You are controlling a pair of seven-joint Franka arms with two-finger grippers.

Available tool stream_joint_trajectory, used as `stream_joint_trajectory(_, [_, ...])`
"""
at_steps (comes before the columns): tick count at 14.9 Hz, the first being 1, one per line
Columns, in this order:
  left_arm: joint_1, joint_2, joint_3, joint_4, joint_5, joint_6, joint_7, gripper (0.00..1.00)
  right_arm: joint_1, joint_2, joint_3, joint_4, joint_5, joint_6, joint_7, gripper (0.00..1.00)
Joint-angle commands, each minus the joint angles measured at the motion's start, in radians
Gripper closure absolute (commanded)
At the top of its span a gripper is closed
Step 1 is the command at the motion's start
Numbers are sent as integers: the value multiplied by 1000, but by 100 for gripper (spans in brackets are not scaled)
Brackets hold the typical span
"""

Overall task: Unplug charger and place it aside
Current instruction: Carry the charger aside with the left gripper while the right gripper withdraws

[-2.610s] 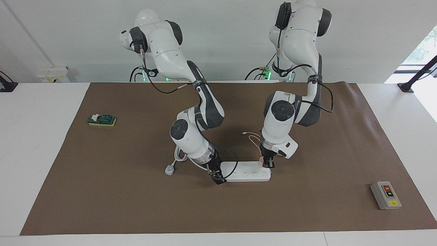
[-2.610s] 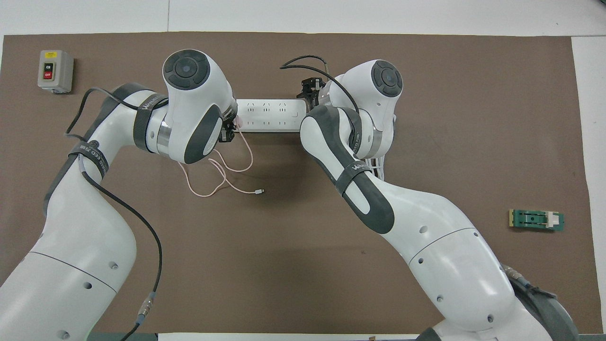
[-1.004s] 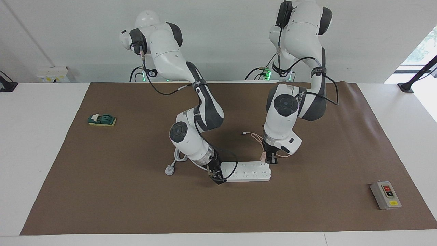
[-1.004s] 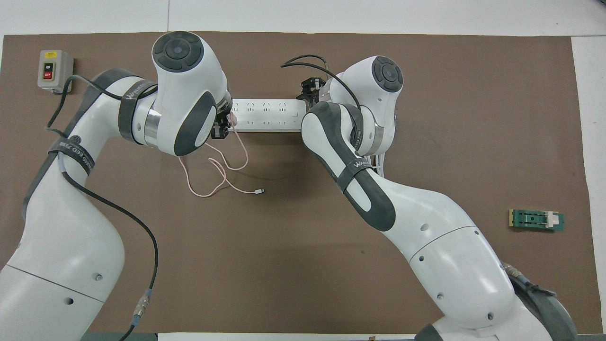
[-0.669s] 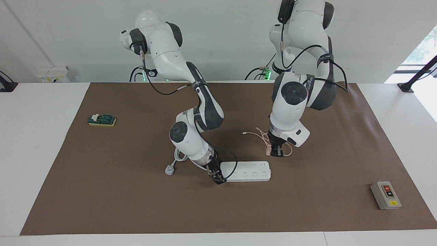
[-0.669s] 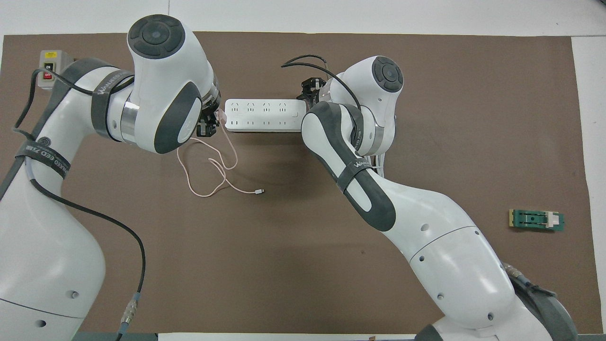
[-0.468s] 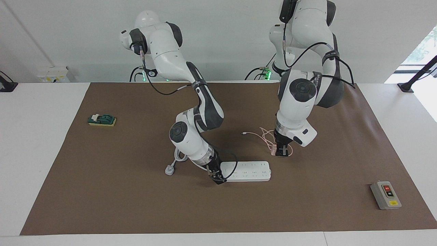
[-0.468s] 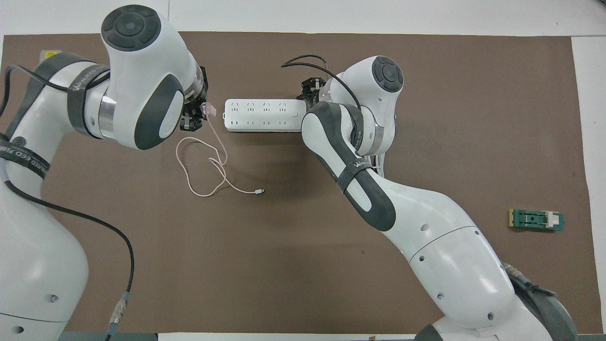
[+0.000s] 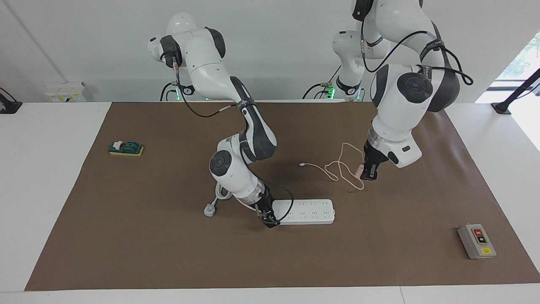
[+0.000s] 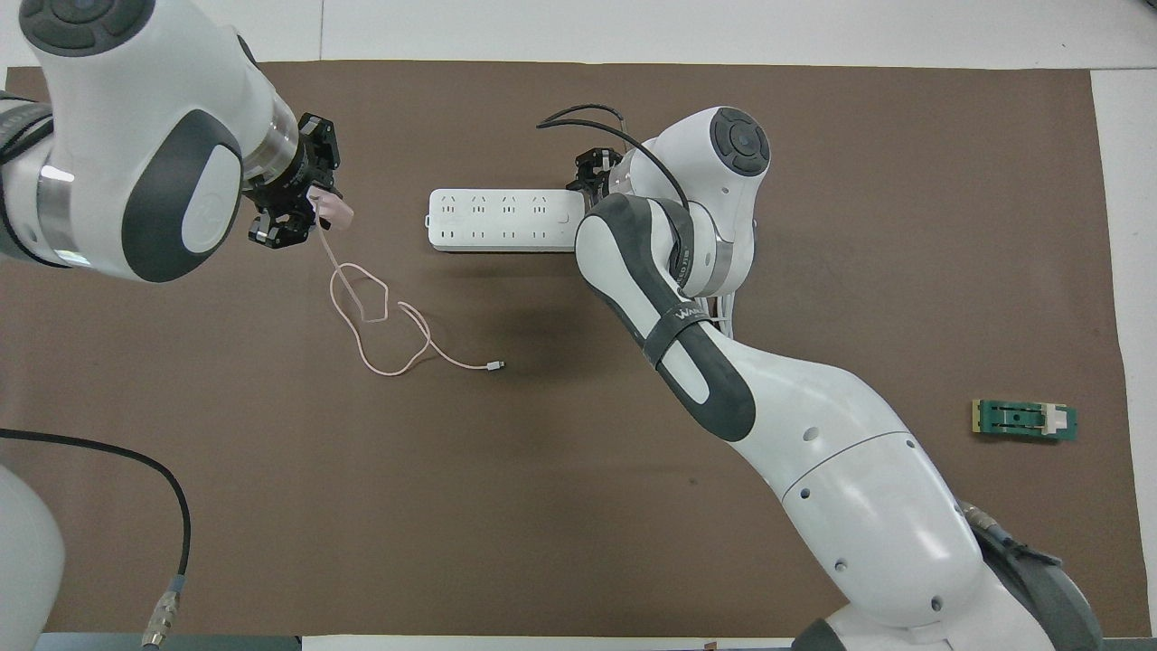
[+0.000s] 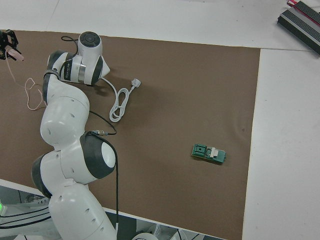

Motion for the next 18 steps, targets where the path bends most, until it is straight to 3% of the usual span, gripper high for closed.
stream_joint_trajectory(1, [51, -53, -1, -9, -37, -68, 181, 100, -16, 14, 4, 51, -5, 14, 10, 0])
stream_joint_trajectory(5, [134, -115, -3, -14, -37, -154, 468, 100, -33, -129, -40, -50, -46, -78, -12, 0])
stream_joint_trajectory(12, [243, -162, -3, -63, -37, -194, 966, 100, -64, -359, -127, -162, -236, -424, -309, 0])
stream_joint_trajectory(13, [271, -156, -4, -90, -47, -184, 1155, 100, -74, -458, -158, -206, -331, -515, -469, 0])
stream_joint_trajectory(14, [282, -155, -3, -126, -57, -150, 1234, 100, -88, -496, -161, -208, -367, -575, -561, 0])
stream_joint_trajectory(16, [315, -171, -4, -250, -70, -34, 1347, 100, -120, -543, -163, -207, -452, -629, -697, 0])
stream_joint_trajectory(18, [340, -220, -4, -436, -93, 130, 1427, 100, -136, -577, -166, -203, -522, -673, -838, 0])
